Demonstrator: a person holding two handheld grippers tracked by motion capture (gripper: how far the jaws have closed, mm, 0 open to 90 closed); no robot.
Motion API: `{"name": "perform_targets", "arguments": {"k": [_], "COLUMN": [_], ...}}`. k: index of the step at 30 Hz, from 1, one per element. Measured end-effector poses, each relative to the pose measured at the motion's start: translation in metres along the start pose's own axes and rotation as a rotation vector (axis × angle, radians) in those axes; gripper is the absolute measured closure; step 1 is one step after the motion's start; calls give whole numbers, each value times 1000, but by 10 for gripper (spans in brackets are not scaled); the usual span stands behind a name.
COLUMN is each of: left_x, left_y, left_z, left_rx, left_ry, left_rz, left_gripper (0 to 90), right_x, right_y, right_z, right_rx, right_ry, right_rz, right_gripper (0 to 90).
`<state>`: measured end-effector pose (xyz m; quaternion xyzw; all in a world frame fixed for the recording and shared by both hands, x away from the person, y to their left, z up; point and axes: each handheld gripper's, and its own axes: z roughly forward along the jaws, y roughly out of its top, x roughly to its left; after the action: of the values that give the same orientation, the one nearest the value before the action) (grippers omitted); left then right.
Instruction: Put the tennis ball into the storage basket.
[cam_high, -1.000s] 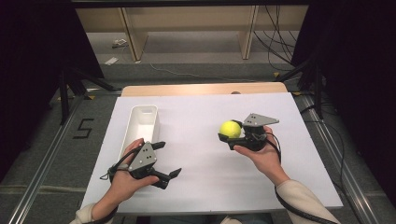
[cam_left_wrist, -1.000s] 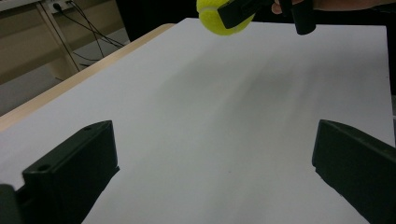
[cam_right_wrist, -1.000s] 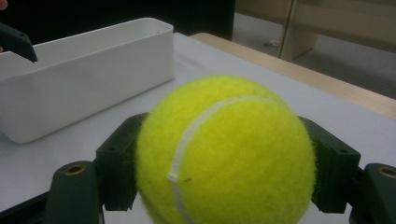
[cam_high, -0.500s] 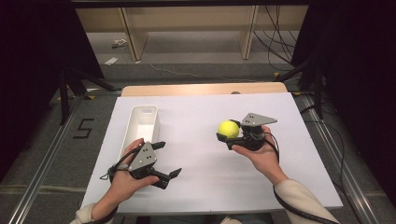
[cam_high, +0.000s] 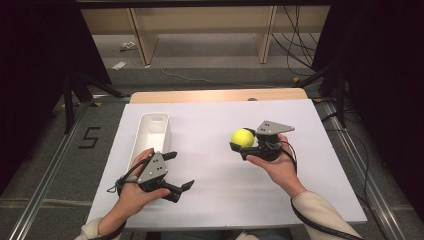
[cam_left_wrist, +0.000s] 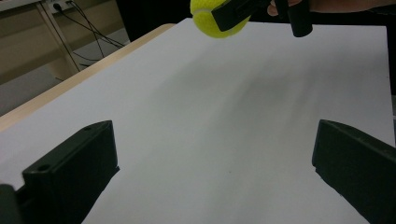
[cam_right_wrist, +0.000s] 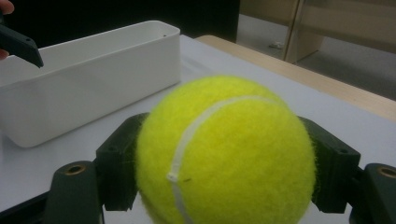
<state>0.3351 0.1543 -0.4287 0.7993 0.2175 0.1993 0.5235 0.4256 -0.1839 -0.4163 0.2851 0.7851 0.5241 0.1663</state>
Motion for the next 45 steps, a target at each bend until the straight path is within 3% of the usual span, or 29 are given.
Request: {"name": "perform_targets", "arguments": {"k": [45], "left_x": [0], "left_y": [0], "left_z": [0], "left_rx": [-1], "left_ry": [-2], "left_rz": [1], "left_gripper": [0], "right_x": [6], "right_y": [6], "right_z": [12], "right_rx": [-2], "right_ry": [20], "right_rz": [-6], "right_gripper": [265]}}
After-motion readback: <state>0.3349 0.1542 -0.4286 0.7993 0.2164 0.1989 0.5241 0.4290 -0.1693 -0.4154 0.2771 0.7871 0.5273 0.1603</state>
